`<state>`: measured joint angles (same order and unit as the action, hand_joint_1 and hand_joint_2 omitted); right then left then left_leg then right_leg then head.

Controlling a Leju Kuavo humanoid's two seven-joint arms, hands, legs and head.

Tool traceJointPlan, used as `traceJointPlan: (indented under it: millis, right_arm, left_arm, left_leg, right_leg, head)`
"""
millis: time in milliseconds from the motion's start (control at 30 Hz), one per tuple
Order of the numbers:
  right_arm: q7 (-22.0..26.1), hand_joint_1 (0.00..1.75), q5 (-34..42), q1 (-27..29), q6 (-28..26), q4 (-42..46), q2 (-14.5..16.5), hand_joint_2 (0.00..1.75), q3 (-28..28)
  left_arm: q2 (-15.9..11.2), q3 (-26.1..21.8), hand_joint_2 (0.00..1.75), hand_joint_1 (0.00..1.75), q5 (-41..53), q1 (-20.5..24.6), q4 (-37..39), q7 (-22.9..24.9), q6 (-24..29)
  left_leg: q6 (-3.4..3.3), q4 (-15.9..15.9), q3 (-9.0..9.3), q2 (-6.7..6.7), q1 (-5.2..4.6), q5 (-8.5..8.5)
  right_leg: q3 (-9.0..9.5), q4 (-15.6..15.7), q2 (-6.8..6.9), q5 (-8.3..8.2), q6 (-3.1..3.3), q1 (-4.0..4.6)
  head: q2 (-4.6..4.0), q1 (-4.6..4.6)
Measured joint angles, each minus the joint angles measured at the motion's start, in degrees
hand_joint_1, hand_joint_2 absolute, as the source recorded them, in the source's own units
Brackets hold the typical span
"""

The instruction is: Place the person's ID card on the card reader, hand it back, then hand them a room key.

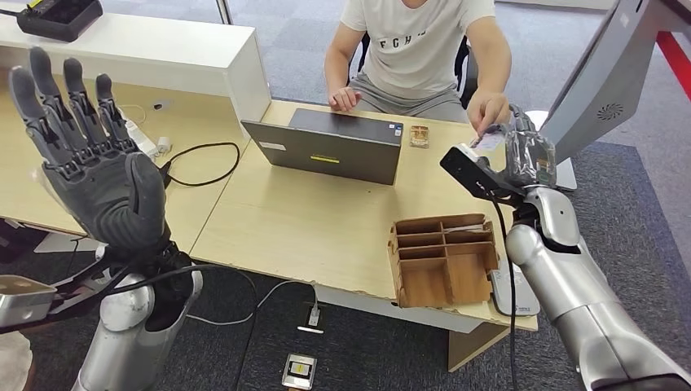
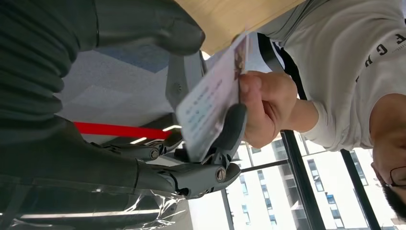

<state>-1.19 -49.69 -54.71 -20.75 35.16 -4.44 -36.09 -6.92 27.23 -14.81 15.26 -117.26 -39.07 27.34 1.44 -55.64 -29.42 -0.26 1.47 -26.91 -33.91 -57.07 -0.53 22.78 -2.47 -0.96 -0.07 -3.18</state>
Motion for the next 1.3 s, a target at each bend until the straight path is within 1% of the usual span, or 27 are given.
traceJointPlan:
  millis: [467, 833, 933, 1033, 1100, 1200, 1300]
  right_arm:
    - [-1.08, 0.00, 0.45, -0.02, -0.64, 0.01, -0.18, 1.75, -1.32]
    - [-1.17, 0.00, 0.61, 0.09, -0.82, 0.11, -0.98, 1.75, -1.98]
    - [-0.62, 0.00, 1.27, 0.46, -1.52, 1.44, -1.57, 1.75, -2.01]
    - [-0.58, 0.00, 2.67, 1.76, -1.57, 5.70, -2.96, 1.75, -1.72]
    - [-1.08, 0.00, 4.26, 3.75, -0.94, 10.64, -4.32, 1.75, -1.01]
    - [-1.73, 0.00, 6.96, 8.42, 0.23, 20.72, -6.74, 1.75, 0.71]
    - [-1.80, 0.00, 8.30, 14.37, 0.31, 31.11, -8.74, 1.75, 2.63]
  left_arm:
    - [-0.01, 0.07, 1.75, 0.00, 0.99, -0.93, -0.15, -0.20, -1.34]
    - [-0.01, 0.07, 1.75, 0.00, 1.26, -0.91, -0.15, 0.06, -2.00]
    - [-0.01, 0.04, 1.75, 0.00, 1.65, -0.94, -0.16, 0.18, -2.00]
    - [-0.01, -0.16, 1.75, 0.00, 2.53, -1.30, -0.34, 0.40, -2.07]
    - [-0.01, -0.44, 1.75, 0.00, 3.23, -1.88, -0.65, 0.67, -2.16]
    - [-0.03, -1.32, 1.75, 0.00, 4.39, -3.33, -1.43, 1.16, -2.07]
    - [-0.27, -2.38, 1.75, 0.00, 5.45, -4.87, -2.56, 1.91, -1.69]
  left_leg:
    - [0.00, 0.00, 0.01, 0.00, 0.00, 0.00]
    - [0.00, -0.01, 0.03, 0.01, 0.00, 0.00]
    - [0.00, -0.02, 0.03, 0.01, 0.00, 0.00]
    - [0.00, -0.02, 0.03, 0.00, 0.00, 0.00]
    - [0.00, -0.02, 0.03, 0.00, 0.00, -0.01]
    - [0.00, -0.02, 0.03, 0.00, -0.01, -0.02]
    - [-0.01, -0.01, 0.03, -0.01, 0.00, -0.03]
  right_leg:
    - [0.00, 0.00, 0.00, 0.00, 0.00, 0.00]
    - [0.00, 0.00, 0.00, -0.01, 0.00, 0.00]
    - [0.00, 0.00, -0.01, 0.00, 0.00, 0.00]
    - [0.00, 0.00, 0.00, 0.00, 0.00, 0.00]
    - [0.01, 0.00, 0.00, 0.00, 0.00, 0.00]
    - [0.01, 0.01, 0.00, 0.01, 0.00, 0.00]
    - [0.01, 0.02, 0.00, 0.03, 0.01, 0.01]
  head:
    - [0.00, -0.01]
    - [0.00, -0.01]
    - [0.00, -0.01]
    - [0.00, 0.00]
    - [0.00, 0.00]
    - [0.00, 0.01]
    - [0.00, -0.01]
